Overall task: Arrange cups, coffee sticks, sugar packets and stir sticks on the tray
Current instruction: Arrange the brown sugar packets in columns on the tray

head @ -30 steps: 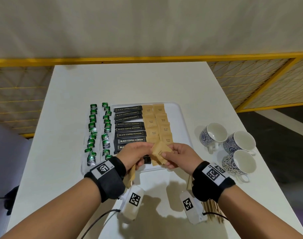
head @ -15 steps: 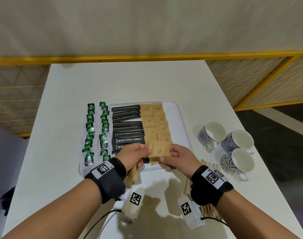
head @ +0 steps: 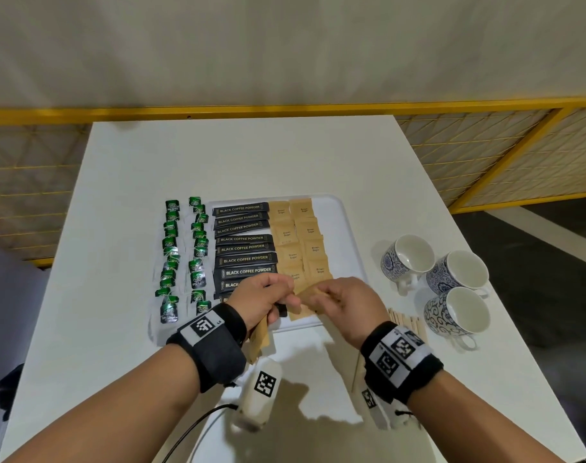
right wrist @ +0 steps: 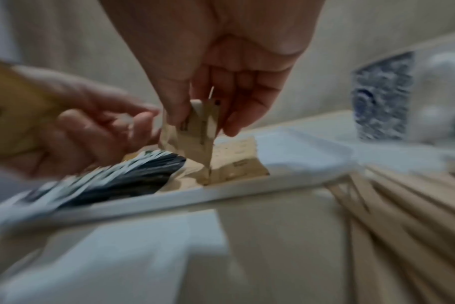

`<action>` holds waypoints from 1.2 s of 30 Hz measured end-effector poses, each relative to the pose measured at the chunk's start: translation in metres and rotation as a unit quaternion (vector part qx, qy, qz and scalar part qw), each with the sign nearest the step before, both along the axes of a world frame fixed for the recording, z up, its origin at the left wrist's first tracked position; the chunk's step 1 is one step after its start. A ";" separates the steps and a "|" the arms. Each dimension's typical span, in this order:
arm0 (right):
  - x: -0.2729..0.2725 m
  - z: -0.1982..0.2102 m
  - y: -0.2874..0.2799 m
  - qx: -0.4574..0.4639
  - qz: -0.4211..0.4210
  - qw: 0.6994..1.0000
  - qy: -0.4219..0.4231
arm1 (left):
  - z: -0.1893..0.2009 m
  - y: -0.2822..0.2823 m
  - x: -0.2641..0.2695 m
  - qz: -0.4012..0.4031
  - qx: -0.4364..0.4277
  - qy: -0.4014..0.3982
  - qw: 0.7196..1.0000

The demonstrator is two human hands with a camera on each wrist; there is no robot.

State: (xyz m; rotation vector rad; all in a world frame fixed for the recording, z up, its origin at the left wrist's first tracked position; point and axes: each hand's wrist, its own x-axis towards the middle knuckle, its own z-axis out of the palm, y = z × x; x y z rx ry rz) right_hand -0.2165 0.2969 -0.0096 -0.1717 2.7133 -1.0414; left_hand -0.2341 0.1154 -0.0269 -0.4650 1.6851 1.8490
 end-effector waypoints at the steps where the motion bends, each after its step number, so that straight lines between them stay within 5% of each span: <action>1: -0.002 -0.003 0.006 -0.034 -0.061 0.998 0.009 | 0.000 -0.001 -0.001 0.002 -0.008 0.003 1.000; 4: -0.007 -0.013 0.023 -0.144 -0.234 0.960 -0.055 | 0.000 -0.004 -0.001 -0.012 -0.037 0.013 0.999; 6: -0.008 -0.020 0.030 -0.173 -0.266 0.942 -0.110 | -0.002 -0.006 0.000 -0.033 -0.050 0.008 0.998; 18: -0.015 -0.029 0.036 0.003 -0.117 0.979 -0.166 | -0.003 0.004 0.009 -0.153 -0.085 -0.063 0.983; 36: -0.014 -0.035 0.039 -0.023 -0.138 0.981 -0.137 | -0.006 0.003 0.005 -0.096 -0.091 -0.010 0.991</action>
